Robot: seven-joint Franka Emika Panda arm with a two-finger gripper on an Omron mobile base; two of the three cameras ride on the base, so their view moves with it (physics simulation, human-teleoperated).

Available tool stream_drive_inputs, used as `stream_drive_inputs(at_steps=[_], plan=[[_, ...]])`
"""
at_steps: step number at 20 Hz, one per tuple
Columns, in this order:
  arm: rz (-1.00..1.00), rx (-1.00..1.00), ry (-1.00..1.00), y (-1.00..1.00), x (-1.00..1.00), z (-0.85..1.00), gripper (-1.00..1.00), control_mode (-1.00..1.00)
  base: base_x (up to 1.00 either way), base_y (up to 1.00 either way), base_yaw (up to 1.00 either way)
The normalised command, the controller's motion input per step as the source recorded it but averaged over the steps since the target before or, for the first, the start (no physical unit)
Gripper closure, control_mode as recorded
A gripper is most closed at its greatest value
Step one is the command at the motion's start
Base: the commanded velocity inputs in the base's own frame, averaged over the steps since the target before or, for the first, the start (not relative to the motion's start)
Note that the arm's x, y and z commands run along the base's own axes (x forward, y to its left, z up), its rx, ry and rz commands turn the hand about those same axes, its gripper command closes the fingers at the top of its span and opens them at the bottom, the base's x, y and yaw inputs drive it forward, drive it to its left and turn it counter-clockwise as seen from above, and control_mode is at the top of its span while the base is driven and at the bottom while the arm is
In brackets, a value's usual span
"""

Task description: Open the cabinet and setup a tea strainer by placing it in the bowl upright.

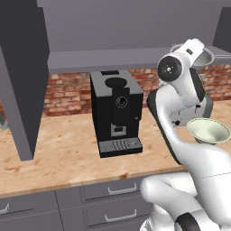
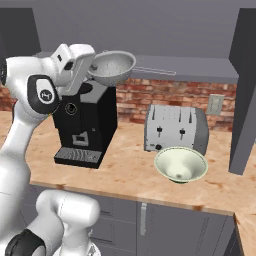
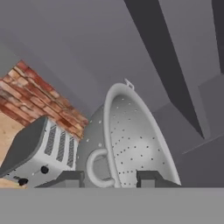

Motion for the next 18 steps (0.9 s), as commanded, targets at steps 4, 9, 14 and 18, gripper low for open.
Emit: stream_drive_inputs(at_steps=[4,9,14,18], plan=[[-0.15,0.09,0.10,-0.63,-0.53,-0.22,1.00,-1.00,0.00,0.00,0.00],[-0.15,0.15,0.15,-0.44,-0.26,-0.23,1.00,-1.00,0.00,0.00,0.00],[-0.01,0.14,0.02,-0.02,-0.22,-0.16,1.00,-1.00,0.00,0.00,0.00],[0.00,0.09,0.00,0.00,-0.21,-0.11,1.00,-1.00,0.00,0.00,0.00]])
